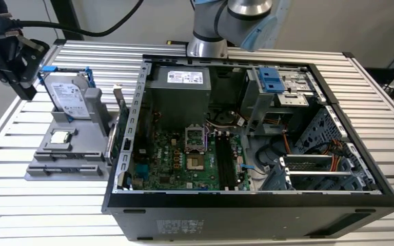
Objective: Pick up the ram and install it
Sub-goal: 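Pick up the ram and move it above insertion slot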
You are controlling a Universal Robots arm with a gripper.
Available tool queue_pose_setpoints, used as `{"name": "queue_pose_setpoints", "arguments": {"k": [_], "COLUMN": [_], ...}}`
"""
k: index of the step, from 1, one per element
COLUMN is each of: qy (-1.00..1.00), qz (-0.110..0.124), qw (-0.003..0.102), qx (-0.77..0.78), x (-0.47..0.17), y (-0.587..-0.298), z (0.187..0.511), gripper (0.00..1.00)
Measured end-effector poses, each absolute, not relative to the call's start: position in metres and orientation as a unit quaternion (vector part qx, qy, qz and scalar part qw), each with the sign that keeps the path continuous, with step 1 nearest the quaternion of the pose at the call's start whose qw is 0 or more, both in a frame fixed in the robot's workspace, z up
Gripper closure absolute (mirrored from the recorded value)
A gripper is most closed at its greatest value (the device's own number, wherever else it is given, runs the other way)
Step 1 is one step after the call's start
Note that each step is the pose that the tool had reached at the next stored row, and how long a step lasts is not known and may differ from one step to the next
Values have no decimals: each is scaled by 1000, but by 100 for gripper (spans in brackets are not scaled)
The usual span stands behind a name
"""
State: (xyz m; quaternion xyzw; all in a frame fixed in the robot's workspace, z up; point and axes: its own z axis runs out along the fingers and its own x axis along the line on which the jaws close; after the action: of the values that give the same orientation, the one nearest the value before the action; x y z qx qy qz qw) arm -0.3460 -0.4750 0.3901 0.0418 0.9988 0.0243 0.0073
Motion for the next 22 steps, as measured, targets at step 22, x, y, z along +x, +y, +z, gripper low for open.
{"name": "queue_pose_setpoints", "arguments": {"k": [22], "qy": [999], "qz": [25], "qw": [5], "qx": [-34], "x": [-346], "y": [-475], "z": [390], "gripper": [100]}}
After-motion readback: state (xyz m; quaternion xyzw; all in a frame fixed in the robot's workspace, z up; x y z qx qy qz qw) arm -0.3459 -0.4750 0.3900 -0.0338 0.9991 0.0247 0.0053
